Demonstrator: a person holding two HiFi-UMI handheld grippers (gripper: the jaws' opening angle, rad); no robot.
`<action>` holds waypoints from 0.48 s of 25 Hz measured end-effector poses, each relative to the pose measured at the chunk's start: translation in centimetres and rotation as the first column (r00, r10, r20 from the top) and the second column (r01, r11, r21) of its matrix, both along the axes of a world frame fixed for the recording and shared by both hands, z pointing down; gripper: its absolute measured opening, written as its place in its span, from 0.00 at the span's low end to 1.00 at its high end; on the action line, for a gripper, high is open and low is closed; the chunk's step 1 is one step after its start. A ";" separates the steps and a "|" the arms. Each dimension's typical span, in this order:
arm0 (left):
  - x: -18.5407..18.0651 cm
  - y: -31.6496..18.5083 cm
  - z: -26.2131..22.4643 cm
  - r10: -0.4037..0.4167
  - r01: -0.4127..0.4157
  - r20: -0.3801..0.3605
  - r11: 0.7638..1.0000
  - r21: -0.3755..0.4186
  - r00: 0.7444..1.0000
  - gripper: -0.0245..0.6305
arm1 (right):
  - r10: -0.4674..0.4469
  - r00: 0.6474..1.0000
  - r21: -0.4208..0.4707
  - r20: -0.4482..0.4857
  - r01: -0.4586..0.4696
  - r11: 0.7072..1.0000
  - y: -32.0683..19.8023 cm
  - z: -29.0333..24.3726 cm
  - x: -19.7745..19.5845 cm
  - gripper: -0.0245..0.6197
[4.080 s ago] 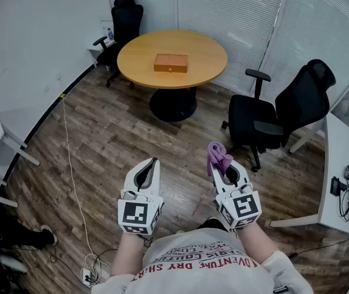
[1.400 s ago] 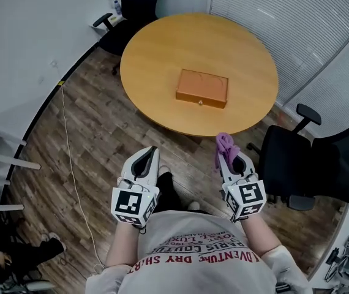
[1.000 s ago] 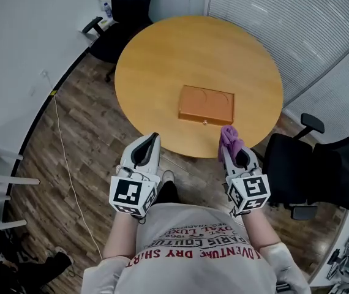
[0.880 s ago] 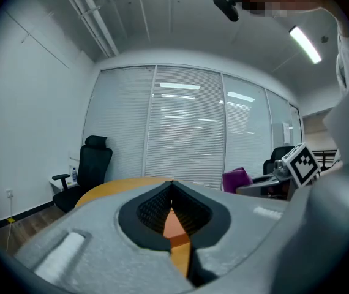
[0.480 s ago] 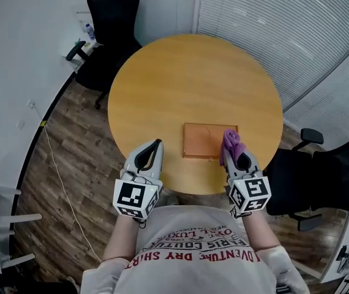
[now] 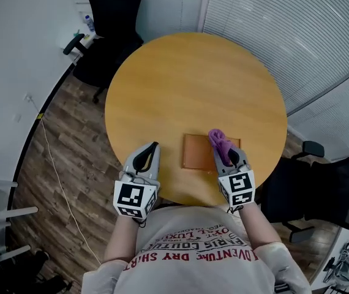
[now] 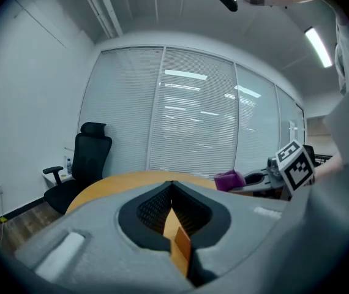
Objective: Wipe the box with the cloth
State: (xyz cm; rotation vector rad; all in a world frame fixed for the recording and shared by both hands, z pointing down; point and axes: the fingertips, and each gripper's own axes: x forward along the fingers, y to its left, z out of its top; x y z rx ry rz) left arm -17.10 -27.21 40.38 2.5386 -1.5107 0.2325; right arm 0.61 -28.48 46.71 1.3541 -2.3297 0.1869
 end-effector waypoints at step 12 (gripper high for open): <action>0.0 -0.6 3.3 -0.054 0.051 -0.037 0.997 -0.065 0.998 0.05 | -0.214 0.965 -0.227 -0.151 0.177 0.958 -5.6 9.9 -3.1 0.15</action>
